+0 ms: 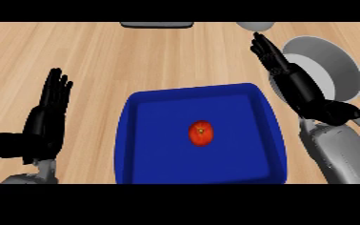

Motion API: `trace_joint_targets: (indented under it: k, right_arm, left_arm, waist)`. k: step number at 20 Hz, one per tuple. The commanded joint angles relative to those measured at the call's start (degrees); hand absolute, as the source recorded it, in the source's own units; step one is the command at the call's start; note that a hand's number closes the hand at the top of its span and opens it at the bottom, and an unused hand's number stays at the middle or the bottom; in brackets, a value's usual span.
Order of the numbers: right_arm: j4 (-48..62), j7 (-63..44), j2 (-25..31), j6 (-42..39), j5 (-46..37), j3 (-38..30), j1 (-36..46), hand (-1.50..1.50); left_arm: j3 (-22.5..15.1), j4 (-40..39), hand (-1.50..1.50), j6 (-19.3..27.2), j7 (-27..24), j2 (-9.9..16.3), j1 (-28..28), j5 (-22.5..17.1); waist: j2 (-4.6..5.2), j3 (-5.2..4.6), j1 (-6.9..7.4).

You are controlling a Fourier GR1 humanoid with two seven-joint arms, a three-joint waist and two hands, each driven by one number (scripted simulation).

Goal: Pick the tomato from the tray and place it in the pot

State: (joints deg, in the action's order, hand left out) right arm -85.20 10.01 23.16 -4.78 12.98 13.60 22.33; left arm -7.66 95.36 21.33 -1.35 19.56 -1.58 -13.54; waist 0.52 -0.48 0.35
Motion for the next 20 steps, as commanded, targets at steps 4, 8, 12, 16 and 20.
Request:
trace_joint_targets:
  k: [4,8,12,16,20]
  right_arm:
    - [7.2,2.6,0.1,-22.5,13.2,-0.2,12.2,1.5]
    - [11.8,9.3,9.6,-18.1,-7.7,0.8,16.9,1.5]
    - [23.3,29.6,7.0,-24.3,-11.2,2.9,17.1,-1.5]
    - [27.2,45.5,9.9,-25.8,-17.4,5.2,15.8,-1.5]
    - [28.9,45.2,12.3,-23.5,-23.6,9.3,21.5,-1.5]
  left_arm:
    - [-0.7,0.1,0.0,-2.0,-0.9,-0.4,-6.7,0.5]
    - [-0.4,0.0,0.0,-3.6,1.9,-0.1,-10.2,-1.6]
    - [0.7,-1.6,0.0,-5.2,3.1,-0.2,-13.6,-3.1]
    - [1.6,-2.9,0.0,-6.3,1.7,0.2,-12.0,-3.4]
    - [1.7,-6.3,0.0,-5.6,2.0,-0.8,-14.5,-2.3]
  waist:
    - [0.8,0.62,2.87]
    - [1.38,0.61,2.98]
    - [1.25,0.74,3.13]
    - [0.59,0.69,2.51]
    - [0.16,0.55,1.52]
